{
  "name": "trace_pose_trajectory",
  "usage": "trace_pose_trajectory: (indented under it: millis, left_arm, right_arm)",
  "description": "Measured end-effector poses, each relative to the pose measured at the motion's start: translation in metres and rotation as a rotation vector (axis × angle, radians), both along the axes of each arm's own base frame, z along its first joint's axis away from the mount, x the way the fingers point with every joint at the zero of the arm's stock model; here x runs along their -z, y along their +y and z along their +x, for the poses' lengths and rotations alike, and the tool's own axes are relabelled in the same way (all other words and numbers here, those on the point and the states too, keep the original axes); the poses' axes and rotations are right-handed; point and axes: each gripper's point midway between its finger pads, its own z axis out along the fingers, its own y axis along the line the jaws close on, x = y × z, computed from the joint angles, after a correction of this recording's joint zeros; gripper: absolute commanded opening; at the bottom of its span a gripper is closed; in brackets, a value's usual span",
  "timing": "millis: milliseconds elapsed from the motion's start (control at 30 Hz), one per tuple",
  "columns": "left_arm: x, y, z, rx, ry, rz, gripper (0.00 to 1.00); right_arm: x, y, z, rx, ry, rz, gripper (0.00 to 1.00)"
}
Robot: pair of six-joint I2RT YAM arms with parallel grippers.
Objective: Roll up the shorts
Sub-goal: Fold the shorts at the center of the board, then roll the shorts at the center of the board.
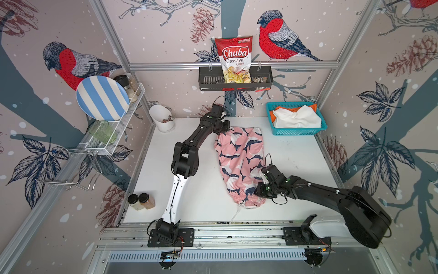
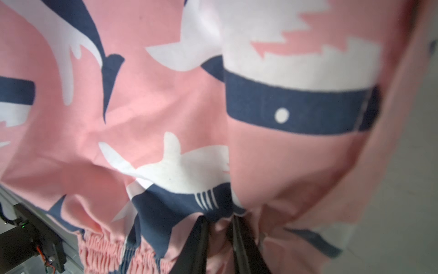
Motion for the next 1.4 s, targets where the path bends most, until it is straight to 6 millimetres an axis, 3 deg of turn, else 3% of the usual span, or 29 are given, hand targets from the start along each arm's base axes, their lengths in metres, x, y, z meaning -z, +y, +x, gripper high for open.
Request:
trace_pose_trajectory:
  millis: [167,400,533,667,733,833,867,900,1033,1133,1233,1333,1400]
  left_arm:
    - [0.012,0.022,0.004,-0.063,0.022,0.087,0.00]
    - [0.082,0.071,0.016,-0.153,0.109,0.208,0.04]
    - [0.084,0.090,0.032,-0.188,0.063,0.251,0.09]
    - [0.084,0.100,0.043,-0.217,0.024,0.295,0.06]
    - [0.082,0.107,0.048,-0.237,0.009,0.321,0.14]
    - [0.077,0.125,0.052,-0.278,-0.006,0.369,0.36]
    - [0.072,0.131,0.054,-0.293,-0.012,0.375,0.41]
    - [0.068,0.133,0.054,-0.300,-0.015,0.373,0.45]
    - [0.036,0.128,0.045,-0.289,-0.030,0.331,0.50]
    - [-0.008,0.114,0.031,-0.271,-0.064,0.285,0.50]
    - [-0.062,0.091,0.000,-0.221,-0.114,0.246,0.50]
    - [-0.107,0.063,-0.041,-0.161,-0.167,0.201,0.47]
    - [-0.109,0.050,-0.072,-0.115,-0.157,0.173,0.45]
  right_arm:
    - [0.000,0.008,0.002,0.005,-0.018,0.062,0.23]
    - [0.000,0.013,0.004,0.006,-0.032,0.099,0.21]
    - [-0.001,0.015,0.004,0.010,-0.033,0.106,0.21]
    - [-0.001,0.020,0.003,0.016,-0.037,0.110,0.20]
    - [-0.001,0.024,0.003,0.010,-0.041,0.117,0.20]
    - [-0.001,0.032,0.002,0.008,-0.037,0.136,0.24]
    - [-0.003,0.037,0.002,0.001,-0.032,0.152,0.32]
    - [-0.005,0.044,0.001,0.000,-0.020,0.179,0.33]
    - [-0.011,0.069,0.010,-0.017,0.010,0.252,0.31]
    - [-0.018,0.093,0.026,-0.036,0.004,0.286,0.31]
    - [-0.040,0.115,0.043,-0.055,-0.025,0.346,0.35]
    - [-0.068,0.126,0.062,-0.083,-0.096,0.388,0.50]
    - [-0.082,0.120,0.076,-0.099,-0.158,0.379,0.60]
